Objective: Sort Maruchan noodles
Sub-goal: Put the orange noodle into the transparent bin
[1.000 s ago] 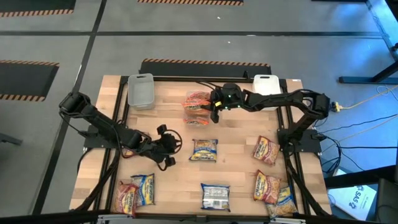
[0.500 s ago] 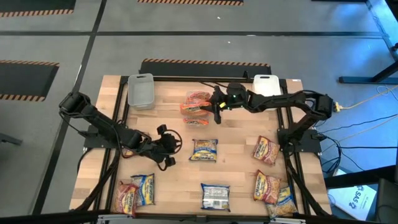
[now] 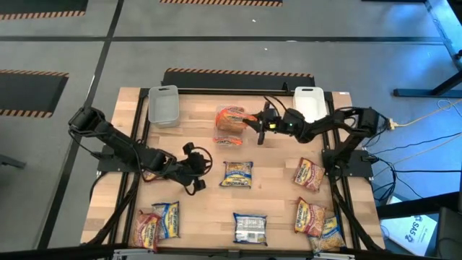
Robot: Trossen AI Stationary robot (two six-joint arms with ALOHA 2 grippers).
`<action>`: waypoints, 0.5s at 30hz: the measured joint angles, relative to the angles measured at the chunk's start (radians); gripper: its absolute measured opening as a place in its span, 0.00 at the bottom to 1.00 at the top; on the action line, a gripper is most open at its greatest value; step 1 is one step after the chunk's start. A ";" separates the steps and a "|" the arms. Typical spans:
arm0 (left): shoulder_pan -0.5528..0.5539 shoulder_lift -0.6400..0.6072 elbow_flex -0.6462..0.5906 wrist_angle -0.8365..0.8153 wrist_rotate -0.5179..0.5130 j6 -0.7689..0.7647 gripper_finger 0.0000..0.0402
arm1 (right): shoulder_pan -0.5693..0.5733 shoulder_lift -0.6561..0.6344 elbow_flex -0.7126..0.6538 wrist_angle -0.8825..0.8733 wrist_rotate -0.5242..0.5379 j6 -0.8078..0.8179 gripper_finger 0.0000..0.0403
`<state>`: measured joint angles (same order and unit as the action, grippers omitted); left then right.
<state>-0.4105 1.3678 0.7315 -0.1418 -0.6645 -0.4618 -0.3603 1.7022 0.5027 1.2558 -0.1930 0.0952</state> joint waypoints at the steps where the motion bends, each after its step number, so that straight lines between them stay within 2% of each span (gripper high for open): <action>1: 0.002 0.000 0.000 0.012 0.000 0.001 0.17 | 0.000 0.019 0.006 0.027 -0.003 0.005 0.14; 8: 0.012 0.000 0.000 0.046 0.001 0.025 0.17 | 0.001 0.137 0.036 0.093 -0.021 0.026 0.14; 15: 0.013 0.000 0.000 0.047 0.001 0.027 0.17 | 0.000 0.192 0.033 0.093 -0.028 0.031 0.14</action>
<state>-0.3973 1.3682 0.7315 -0.0952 -0.6640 -0.4347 -0.3599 1.8946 0.5353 1.3483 -0.2207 0.1265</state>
